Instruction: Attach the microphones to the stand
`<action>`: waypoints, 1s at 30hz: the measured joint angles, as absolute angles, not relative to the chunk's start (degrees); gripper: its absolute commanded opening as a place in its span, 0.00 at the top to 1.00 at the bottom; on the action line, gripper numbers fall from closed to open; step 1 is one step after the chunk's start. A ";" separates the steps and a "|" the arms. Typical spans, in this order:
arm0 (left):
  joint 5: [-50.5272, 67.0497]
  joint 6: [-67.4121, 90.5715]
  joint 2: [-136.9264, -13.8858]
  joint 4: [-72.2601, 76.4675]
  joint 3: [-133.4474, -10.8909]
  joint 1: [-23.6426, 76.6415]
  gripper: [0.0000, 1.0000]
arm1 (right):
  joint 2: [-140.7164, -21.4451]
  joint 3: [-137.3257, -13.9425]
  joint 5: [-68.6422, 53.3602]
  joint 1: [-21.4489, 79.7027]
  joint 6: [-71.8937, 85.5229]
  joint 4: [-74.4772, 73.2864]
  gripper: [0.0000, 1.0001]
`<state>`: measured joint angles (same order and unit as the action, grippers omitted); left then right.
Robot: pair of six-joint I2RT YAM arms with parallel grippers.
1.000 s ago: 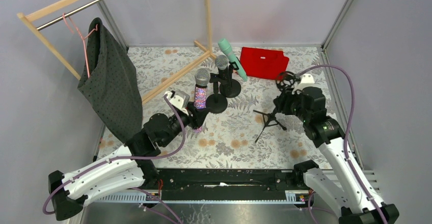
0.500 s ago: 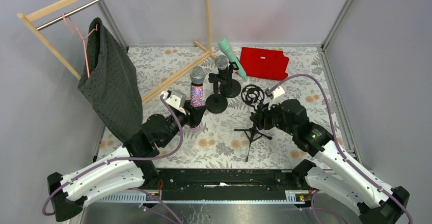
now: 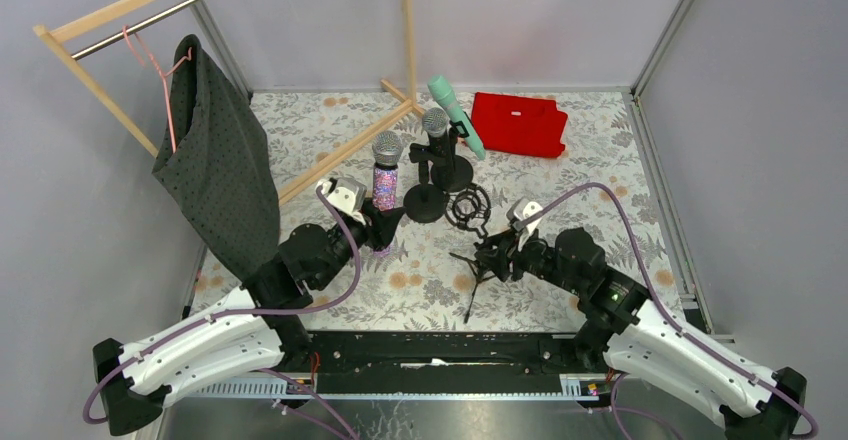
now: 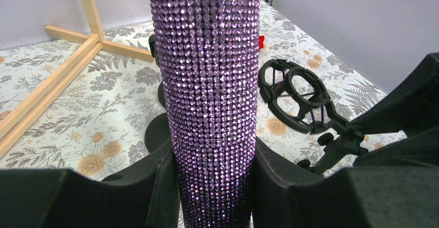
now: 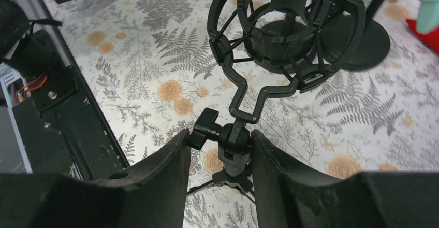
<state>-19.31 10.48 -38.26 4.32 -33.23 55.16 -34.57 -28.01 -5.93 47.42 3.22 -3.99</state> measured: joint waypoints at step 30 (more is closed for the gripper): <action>-24.77 7.09 -32.58 0.49 -33.30 55.11 1.00 | -43.29 -21.12 -19.31 48.73 -13.06 21.56 0.46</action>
